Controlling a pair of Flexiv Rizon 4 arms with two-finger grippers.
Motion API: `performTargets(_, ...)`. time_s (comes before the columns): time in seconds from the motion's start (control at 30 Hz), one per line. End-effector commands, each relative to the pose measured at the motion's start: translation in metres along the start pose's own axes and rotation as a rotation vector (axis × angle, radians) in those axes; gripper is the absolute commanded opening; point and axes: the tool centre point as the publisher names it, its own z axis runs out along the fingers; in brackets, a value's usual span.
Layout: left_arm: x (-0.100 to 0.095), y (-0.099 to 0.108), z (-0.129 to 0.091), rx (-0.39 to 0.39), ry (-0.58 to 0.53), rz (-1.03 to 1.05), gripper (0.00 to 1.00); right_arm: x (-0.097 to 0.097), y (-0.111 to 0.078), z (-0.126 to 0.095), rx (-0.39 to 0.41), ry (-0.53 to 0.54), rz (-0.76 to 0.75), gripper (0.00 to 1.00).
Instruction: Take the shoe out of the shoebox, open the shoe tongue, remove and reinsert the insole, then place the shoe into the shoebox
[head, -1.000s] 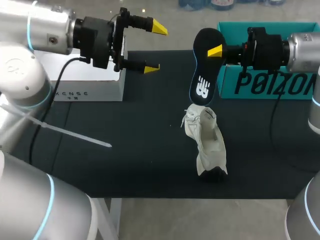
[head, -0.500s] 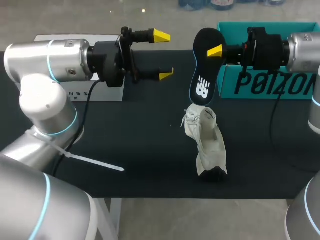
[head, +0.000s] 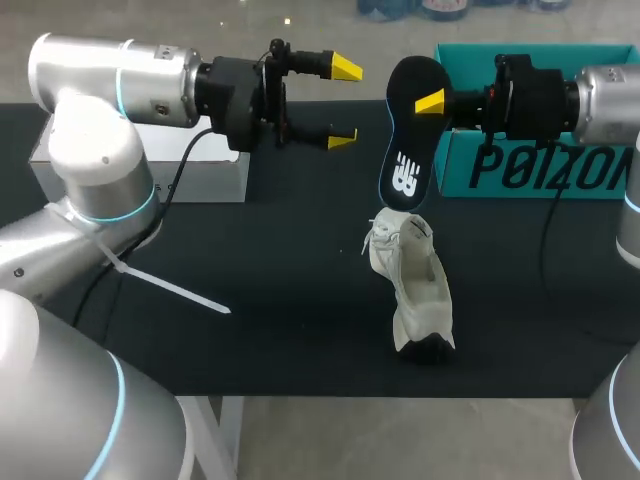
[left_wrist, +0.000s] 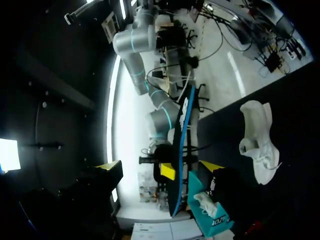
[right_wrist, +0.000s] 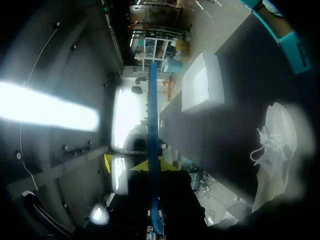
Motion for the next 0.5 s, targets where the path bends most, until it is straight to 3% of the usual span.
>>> performTargets(0.03,0.004,0.009,0.018,0.037,0.011,0.001,1.00,0.000,0.000,0.001,0.001,-0.004,0.002,0.00)
performTargets(0.37,0.012,0.008,0.035,0.035,0.007,-0.005,1.00,0.000,0.000,0.001,0.001,-0.004,0.002,0.00)
performTargets(0.5,0.015,0.007,0.035,0.013,0.013,-0.011,0.90,0.000,0.000,0.001,0.001,-0.004,0.002,0.00)
